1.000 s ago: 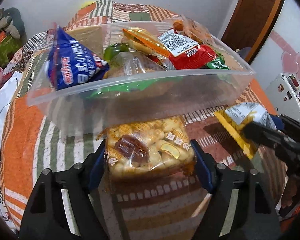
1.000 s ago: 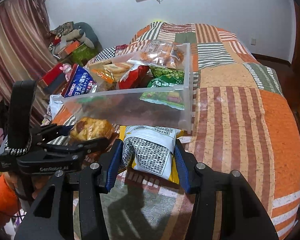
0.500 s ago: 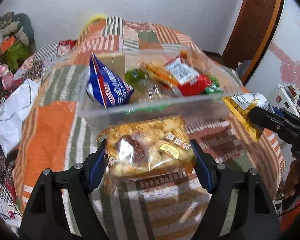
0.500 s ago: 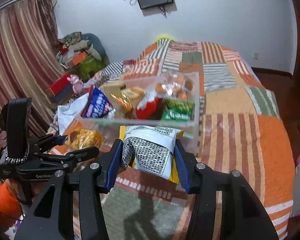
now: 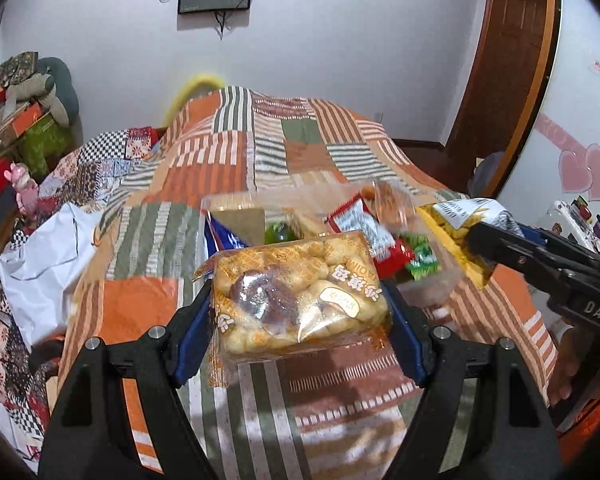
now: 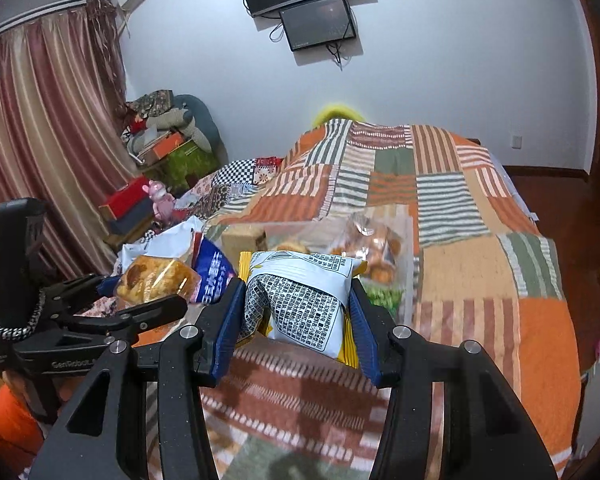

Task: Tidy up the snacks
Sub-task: 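Carry the nut cake with left tool while right tool carries the white bag over the box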

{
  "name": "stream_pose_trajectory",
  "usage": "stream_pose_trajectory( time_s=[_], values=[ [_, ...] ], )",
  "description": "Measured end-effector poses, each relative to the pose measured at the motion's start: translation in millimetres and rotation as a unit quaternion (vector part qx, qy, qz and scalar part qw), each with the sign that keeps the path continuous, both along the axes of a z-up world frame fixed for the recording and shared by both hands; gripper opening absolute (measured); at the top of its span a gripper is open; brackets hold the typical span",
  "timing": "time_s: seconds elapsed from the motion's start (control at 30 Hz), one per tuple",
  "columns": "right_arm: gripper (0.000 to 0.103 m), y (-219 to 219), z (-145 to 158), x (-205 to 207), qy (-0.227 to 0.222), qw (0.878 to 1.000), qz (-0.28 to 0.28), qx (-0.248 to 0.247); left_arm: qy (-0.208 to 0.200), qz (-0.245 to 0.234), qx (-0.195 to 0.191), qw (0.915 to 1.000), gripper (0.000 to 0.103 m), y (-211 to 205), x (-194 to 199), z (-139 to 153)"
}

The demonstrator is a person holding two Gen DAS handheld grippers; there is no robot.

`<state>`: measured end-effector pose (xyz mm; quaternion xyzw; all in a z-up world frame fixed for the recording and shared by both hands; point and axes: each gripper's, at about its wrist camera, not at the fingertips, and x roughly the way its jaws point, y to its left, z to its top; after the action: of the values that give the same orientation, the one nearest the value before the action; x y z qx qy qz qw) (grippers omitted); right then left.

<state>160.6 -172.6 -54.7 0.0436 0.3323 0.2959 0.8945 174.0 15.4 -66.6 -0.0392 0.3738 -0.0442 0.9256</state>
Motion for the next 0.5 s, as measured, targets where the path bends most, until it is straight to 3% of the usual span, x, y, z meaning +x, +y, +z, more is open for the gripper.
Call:
stream_pose_trajectory(
  time_s=[0.5],
  values=[
    [0.047, 18.7, -3.8, 38.8, 0.001, 1.000, -0.007, 0.009, 0.006, 0.022, -0.017, 0.9996, 0.077, 14.0, 53.4, -8.1]
  ],
)
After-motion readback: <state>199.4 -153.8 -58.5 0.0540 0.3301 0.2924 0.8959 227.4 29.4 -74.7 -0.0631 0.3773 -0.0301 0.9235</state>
